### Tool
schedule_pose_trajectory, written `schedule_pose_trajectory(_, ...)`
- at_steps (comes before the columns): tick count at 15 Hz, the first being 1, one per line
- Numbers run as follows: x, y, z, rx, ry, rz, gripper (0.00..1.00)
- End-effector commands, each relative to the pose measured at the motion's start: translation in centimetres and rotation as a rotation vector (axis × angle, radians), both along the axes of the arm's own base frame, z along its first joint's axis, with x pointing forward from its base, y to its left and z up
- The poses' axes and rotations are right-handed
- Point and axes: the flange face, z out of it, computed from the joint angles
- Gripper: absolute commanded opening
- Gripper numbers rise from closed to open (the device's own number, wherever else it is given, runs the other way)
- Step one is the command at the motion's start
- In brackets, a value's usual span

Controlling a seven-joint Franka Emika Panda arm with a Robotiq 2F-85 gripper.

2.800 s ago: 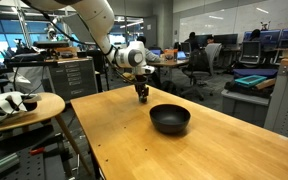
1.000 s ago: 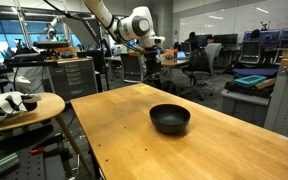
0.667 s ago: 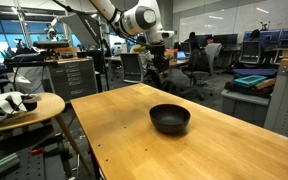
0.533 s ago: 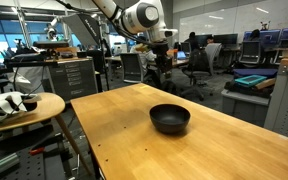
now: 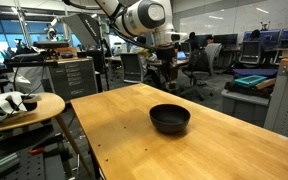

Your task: Put the green block in the black bowl

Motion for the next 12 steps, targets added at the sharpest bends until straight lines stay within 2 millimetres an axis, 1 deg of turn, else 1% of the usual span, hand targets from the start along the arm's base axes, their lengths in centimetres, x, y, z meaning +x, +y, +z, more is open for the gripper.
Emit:
schedule_pose_trajectory(1,-1.7,-1.7,-1.1,0.017,-0.001,-0.039,0.18)
schedule_pose_trajectory(7,-2.4,-3.9,-4.9,0.063,0.011,-0.119,0.18)
schedule_pose_trajectory(12,-2.9,-4.9,-7.8,0.118,0.040,-0.193,0.18)
